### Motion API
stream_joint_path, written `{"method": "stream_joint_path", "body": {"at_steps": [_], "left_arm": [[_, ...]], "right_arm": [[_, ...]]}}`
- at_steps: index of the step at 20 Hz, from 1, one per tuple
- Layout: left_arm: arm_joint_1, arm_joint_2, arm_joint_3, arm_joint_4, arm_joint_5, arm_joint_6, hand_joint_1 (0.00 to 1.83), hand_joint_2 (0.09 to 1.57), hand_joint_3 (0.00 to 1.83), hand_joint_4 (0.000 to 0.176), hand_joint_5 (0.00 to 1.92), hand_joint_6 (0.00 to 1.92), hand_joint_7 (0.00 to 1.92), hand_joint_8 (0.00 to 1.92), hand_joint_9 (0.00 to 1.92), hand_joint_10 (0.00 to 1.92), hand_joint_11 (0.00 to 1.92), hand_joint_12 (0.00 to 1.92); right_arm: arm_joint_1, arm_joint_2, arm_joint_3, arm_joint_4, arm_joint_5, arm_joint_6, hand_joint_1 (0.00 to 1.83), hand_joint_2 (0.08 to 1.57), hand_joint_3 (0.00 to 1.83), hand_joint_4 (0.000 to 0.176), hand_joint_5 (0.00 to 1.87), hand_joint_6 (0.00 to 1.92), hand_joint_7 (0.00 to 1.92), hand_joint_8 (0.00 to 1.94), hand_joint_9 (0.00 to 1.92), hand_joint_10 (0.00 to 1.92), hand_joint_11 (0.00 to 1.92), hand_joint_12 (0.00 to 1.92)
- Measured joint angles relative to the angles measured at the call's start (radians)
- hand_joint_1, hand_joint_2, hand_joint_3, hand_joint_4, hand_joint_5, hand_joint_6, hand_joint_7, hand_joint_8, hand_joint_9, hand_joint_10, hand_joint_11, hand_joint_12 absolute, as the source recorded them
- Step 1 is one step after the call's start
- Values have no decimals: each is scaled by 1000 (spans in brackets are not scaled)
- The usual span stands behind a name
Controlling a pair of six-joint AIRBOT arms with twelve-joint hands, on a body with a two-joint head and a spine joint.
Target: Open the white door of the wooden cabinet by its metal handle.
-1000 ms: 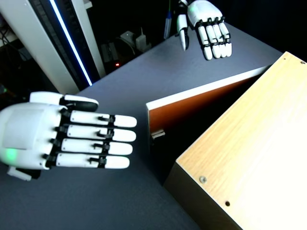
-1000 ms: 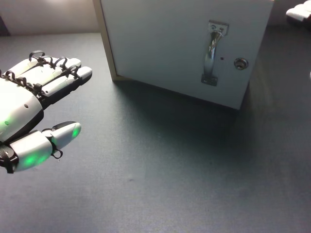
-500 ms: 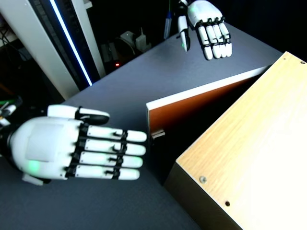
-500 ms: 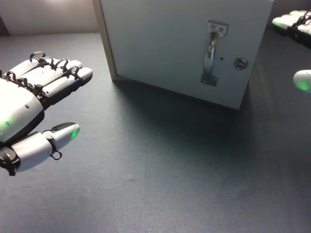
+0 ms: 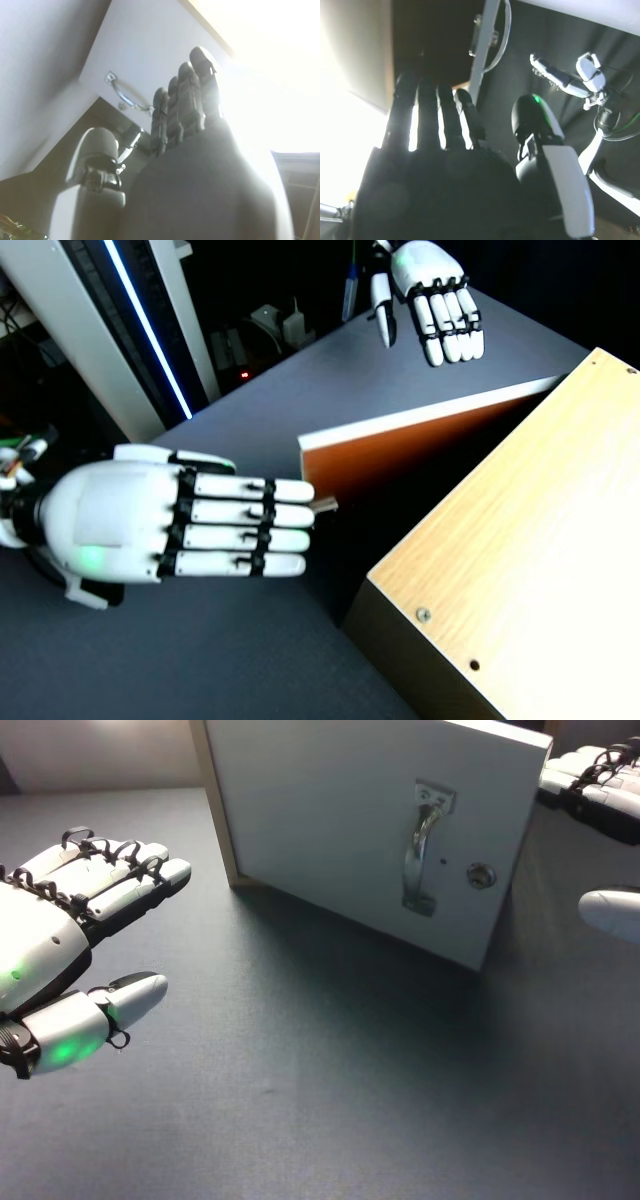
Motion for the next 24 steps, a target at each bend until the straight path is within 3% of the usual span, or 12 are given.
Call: {"method": "stream_joint_path", "body": {"at_steps": [2, 6, 14, 17, 22, 24], "left_arm": [[0, 0, 0, -9, 1, -3, 253, 1481, 1, 0, 136, 0, 101, 1, 127, 2, 27, 384], [0, 0, 0, -8, -3, -11, 263, 1480, 1, 0, 152, 2, 117, 6, 142, 6, 38, 393], [3, 0, 0, -10, -12, -11, 280, 1468, 0, 0, 166, 2, 135, 4, 148, 2, 33, 404], [6, 0, 0, -13, -15, -11, 322, 1477, 1, 0, 171, 2, 132, 1, 147, 1, 17, 406], [10, 7, 0, -26, -30, -11, 291, 1474, 1, 0, 139, 0, 129, 4, 151, 6, 36, 429], [13, 8, 0, -31, -35, -11, 262, 1470, 0, 0, 127, 0, 132, 2, 149, 2, 24, 432]], "right_arm": [[0, 1, -8, -12, 0, 3, 214, 1447, 0, 10, 4, 0, 0, 0, 0, 0, 34, 12], [0, -3, -11, -49, 0, 30, 8, 1408, 0, 0, 28, 5, 6, 2, 0, 0, 32, 9], [0, -23, -16, -114, 0, 75, 16, 1445, 8, 0, 69, 16, 38, 10, 0, 0, 80, 29], [0, -26, -16, -137, 0, 91, 99, 1452, 0, 0, 43, 1, 7, 0, 0, 0, 60, 20], [0, -49, -16, -174, 0, 108, 53, 1456, 0, 0, 12, 3, 18, 4, 0, 0, 125, 50], [6, -61, -16, -193, -1, 122, 41, 1478, 6, 0, 22, 4, 1, 0, 0, 0, 38, 13]]}}
